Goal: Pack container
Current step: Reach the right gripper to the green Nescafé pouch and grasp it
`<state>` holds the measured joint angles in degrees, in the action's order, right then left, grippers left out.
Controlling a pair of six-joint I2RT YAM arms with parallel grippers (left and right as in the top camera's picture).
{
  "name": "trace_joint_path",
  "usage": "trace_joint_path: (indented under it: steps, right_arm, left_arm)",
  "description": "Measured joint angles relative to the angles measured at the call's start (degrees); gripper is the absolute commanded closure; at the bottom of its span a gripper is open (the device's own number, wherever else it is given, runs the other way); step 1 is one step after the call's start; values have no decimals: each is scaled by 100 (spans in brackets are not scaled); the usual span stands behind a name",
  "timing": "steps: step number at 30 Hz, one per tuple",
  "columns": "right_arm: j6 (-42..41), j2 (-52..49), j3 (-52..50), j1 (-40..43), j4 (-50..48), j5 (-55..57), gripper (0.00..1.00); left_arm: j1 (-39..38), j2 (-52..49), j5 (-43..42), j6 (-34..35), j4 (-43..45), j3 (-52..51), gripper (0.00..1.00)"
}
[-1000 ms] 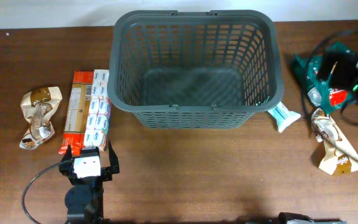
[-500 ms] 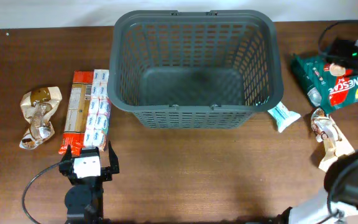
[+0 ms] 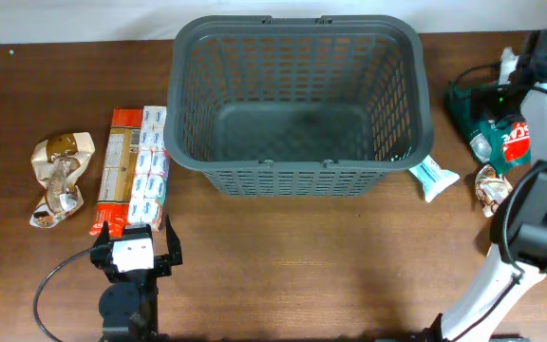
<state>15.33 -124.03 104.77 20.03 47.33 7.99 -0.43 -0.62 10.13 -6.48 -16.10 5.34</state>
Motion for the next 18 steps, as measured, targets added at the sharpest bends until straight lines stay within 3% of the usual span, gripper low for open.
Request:
trace_joint_path:
  steps: [16, 18]
  right_arm:
    - [273, -619, 2, -81, -304, 345, 1]
    - [297, -750, 20, -105, -302, 507, 7]
  left_arm:
    - [0, 0, 0, 0, 0, 0, 1]
    - [0, 0, 0, 0, 0, 0, 1]
